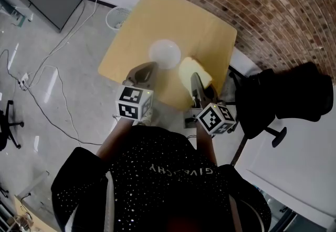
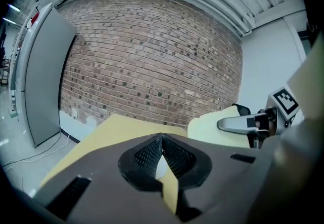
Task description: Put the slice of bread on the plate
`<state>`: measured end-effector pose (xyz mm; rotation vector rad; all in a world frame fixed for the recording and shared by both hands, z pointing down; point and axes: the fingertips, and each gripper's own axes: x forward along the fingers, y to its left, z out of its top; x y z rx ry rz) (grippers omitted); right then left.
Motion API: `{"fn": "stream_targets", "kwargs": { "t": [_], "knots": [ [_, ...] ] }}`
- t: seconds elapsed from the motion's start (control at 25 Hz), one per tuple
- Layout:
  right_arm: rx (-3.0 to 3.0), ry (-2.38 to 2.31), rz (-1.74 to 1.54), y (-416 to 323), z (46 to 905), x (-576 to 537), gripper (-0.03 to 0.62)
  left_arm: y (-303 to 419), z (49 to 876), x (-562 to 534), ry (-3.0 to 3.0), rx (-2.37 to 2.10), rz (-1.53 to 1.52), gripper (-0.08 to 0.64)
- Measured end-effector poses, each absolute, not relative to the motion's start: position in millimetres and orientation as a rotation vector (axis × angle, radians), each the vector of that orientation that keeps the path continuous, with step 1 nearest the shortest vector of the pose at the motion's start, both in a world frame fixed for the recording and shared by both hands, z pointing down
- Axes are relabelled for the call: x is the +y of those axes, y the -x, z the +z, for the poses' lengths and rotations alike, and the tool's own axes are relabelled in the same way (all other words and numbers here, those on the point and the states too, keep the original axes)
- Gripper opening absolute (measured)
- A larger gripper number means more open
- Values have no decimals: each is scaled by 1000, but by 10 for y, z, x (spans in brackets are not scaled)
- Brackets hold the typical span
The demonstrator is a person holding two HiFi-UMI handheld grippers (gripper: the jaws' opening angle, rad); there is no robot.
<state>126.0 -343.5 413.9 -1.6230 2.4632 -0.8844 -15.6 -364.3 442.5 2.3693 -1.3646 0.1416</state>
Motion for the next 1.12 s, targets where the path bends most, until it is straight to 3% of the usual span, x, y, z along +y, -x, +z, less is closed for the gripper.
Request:
{"fn": "stream_targets", "kwargs": {
  "t": [0.44,0.84,1.12],
  "knots": [
    [2603,1513,-1045,-1086,4500,-4164,94,254,4595,-3965,-2304,-1411,151,9],
    [2420,1191,-1658,-629,5137,-4722,94,464,4730,-3944,-2192,-1496,138,9],
    [2382,1096,-1854,-370,5505,-4899,94,631,4873,-3873,-2104,-1552,138,9]
  ]
}}
